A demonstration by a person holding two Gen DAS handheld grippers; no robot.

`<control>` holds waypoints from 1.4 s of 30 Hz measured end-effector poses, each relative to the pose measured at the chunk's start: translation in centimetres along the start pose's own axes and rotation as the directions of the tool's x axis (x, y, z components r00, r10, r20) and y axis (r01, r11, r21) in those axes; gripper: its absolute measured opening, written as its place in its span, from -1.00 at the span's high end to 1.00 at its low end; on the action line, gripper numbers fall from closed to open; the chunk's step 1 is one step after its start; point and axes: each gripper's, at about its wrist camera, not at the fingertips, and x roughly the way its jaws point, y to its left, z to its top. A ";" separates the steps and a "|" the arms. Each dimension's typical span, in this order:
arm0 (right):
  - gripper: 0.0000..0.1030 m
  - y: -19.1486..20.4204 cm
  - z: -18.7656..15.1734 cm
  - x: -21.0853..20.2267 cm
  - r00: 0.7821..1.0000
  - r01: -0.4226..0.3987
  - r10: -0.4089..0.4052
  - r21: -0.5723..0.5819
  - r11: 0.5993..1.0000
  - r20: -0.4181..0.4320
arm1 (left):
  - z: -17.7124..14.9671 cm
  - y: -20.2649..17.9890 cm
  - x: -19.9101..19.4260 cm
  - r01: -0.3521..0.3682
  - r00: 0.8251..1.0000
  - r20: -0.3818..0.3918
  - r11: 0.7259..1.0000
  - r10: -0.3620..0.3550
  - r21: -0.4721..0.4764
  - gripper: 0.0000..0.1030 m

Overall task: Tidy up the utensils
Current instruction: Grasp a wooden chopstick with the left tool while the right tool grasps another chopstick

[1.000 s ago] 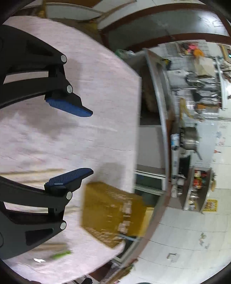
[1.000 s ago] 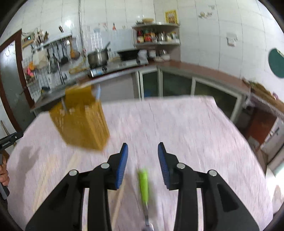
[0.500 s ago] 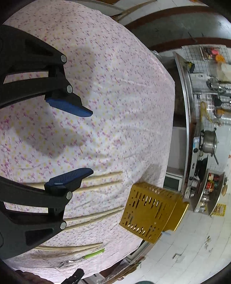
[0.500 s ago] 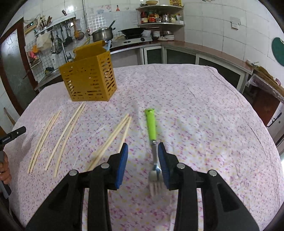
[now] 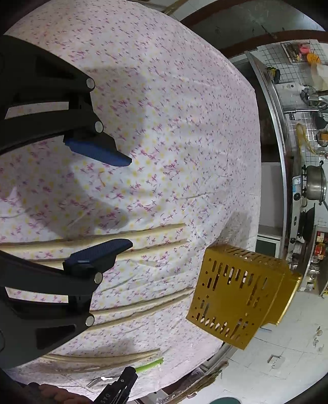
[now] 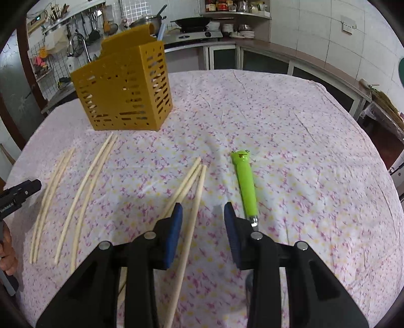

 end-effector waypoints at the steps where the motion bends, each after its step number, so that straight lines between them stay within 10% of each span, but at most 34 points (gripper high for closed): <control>1: 0.36 0.1 0.2 0.4 1.000 0.005 -0.005 -0.003 1.000 -0.009 | 0.2 -0.1 0.3 0.001 1.000 -0.007 1.000 -0.001 0.004 -0.12; 27: 0.41 0.2 4.0 4.6 0.998 0.028 -0.031 -0.044 0.999 -0.062 | 5.1 -1.5 6.0 -0.062 0.994 -0.085 0.995 0.069 0.084 -0.14; 42: 0.81 0.8 4.3 5.2 0.995 0.007 -0.013 -0.065 0.998 -0.098 | 5.6 -4.9 6.5 -0.094 0.991 -0.077 0.983 0.108 0.159 0.73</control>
